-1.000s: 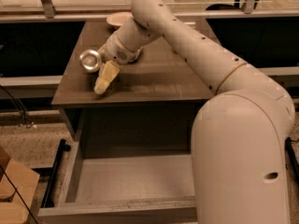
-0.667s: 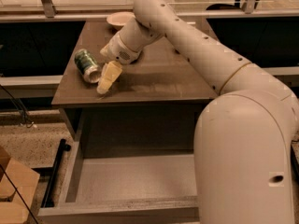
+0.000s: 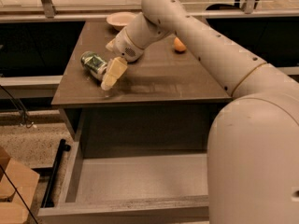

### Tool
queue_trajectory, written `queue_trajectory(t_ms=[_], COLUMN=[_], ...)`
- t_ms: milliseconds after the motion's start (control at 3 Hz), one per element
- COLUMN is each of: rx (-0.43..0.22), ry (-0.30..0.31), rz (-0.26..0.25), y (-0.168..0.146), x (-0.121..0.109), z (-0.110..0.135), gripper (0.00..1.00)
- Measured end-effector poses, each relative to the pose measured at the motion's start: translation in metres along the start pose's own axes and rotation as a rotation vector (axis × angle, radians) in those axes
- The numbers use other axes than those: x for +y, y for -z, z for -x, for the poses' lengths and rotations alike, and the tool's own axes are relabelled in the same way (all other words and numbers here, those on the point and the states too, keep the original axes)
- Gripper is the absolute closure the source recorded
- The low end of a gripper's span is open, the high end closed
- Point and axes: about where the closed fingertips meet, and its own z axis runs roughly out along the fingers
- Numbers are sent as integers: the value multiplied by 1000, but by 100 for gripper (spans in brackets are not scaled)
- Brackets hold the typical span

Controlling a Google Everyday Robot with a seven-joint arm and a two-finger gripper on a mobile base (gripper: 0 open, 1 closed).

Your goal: Place green can into top drawer

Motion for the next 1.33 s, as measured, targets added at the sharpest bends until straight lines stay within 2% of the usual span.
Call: queue_trajectory(t_ms=[333, 667, 1333], rx=[-34, -55, -118], ry=[7, -15, -111], rz=[-24, -16, -8], y=[10, 3, -17], x=[-2, -4, -3], z=[10, 14, 25], gripper=[0, 0, 0])
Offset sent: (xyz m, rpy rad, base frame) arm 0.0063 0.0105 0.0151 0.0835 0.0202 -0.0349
